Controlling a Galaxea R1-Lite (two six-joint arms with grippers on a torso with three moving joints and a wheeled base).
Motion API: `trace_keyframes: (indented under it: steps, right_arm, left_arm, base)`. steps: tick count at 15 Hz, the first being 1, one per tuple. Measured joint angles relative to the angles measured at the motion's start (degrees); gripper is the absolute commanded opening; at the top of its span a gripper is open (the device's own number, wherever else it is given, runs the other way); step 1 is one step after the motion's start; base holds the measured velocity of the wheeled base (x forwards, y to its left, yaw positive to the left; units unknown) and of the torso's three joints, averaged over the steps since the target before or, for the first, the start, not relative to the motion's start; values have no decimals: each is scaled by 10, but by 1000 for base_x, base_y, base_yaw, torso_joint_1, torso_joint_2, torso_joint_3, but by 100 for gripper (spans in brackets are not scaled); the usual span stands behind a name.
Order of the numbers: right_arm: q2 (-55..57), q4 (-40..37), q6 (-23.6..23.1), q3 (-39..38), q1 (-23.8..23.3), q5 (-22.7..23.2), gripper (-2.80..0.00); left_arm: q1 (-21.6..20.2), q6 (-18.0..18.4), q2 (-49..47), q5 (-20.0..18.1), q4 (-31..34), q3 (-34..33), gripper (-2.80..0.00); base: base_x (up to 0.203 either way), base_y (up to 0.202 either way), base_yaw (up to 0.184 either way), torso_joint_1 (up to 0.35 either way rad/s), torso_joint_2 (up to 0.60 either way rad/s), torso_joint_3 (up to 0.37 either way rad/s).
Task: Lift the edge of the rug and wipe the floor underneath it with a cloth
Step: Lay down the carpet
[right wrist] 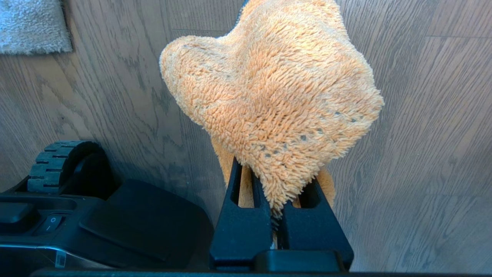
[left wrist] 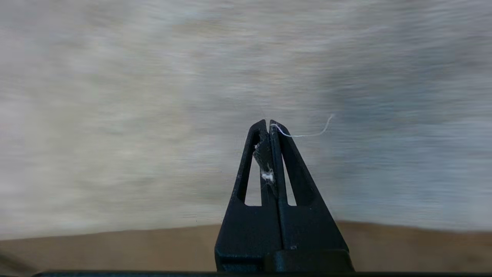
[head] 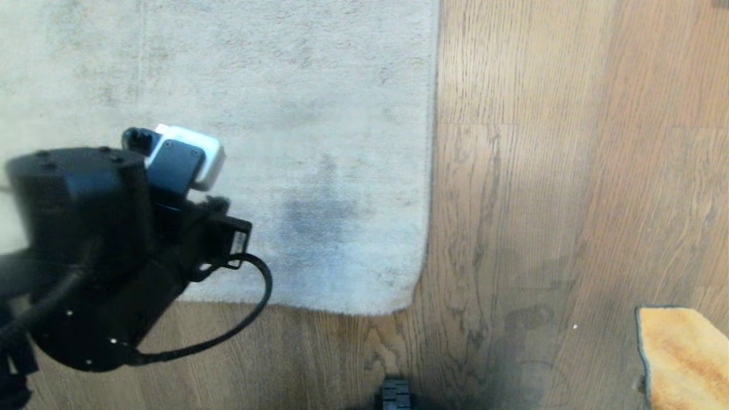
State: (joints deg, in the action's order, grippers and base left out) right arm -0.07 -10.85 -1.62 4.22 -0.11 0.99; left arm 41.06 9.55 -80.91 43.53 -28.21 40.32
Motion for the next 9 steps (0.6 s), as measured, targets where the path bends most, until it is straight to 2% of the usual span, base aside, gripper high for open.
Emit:
trace_keyframes:
  steps: [2,5,7,9]
  right_arm:
    - [0,0,0,0,0,0,-280]
    - [0,0,0,0,0,0,-280]
    - [0,0,0,0,0,0,-280]
    - [0,0,0,0,0,0,-280]
  left_arm:
    - [28,-66,-33,-10,-6,-13,-280]
    - [50,-138,-64,-66,-7,-42,-280]
    - [72,-196,-86,-82,-8,-54,-280]
    - [84,-231,-110,-92,-13,-60,-280]
  base:
    - [0,0,0,0,0,0]
    - [0,0,0,0,0,0]
    - [0,0,0,0,0,0]
    - [0,0,0,0,0,0]
